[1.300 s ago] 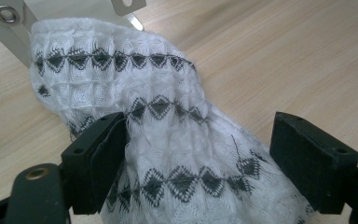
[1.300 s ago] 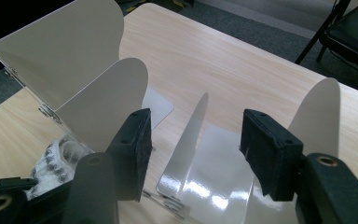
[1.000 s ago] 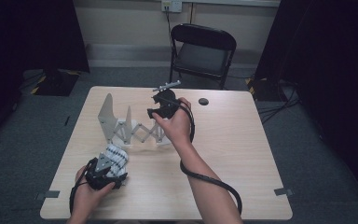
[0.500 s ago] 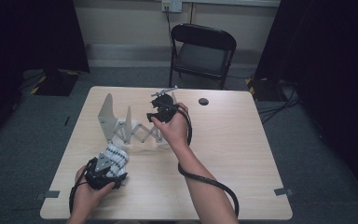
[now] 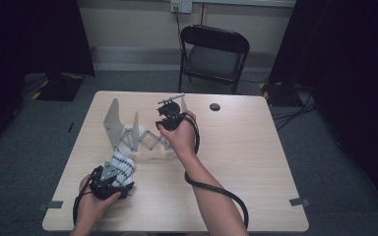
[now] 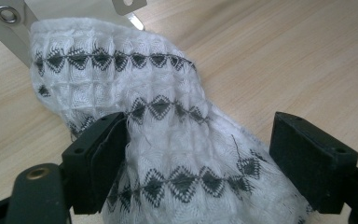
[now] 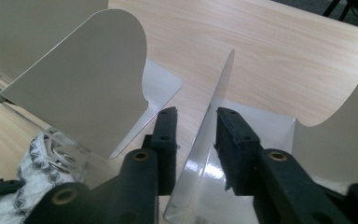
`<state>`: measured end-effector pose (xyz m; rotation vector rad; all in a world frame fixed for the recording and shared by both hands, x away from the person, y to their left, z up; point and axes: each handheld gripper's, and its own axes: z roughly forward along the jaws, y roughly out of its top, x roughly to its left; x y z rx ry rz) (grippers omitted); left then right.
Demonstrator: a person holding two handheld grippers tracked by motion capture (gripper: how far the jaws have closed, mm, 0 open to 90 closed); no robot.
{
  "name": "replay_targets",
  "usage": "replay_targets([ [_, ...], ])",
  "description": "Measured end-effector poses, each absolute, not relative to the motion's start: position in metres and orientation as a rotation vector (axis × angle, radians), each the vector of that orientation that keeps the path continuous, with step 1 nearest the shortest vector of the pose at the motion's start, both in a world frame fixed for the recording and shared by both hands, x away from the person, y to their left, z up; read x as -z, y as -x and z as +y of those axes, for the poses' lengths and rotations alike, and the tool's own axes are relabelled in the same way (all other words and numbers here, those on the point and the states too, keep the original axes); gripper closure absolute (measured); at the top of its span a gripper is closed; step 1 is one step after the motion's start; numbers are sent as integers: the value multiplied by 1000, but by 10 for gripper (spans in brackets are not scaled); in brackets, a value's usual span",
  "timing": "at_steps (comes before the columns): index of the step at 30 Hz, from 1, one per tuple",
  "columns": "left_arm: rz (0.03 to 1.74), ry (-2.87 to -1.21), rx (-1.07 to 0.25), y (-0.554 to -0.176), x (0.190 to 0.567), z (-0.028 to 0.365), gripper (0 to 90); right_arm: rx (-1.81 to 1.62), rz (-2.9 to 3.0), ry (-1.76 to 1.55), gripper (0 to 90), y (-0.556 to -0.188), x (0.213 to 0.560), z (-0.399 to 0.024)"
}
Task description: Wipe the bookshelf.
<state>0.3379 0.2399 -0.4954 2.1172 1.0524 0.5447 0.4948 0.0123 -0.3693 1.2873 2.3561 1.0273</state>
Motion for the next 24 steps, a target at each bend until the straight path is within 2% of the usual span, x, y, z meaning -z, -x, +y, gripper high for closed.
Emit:
replay_targets([
  [11, 1054, -2114, -540, -339, 495, 242, 194, -961, 2228, -1412, 891, -490, 366, 18],
  [24, 1059, -2126, -553, -340, 495, 243, 200, -971, 2121, -1487, 899, -490, 345, -22],
])
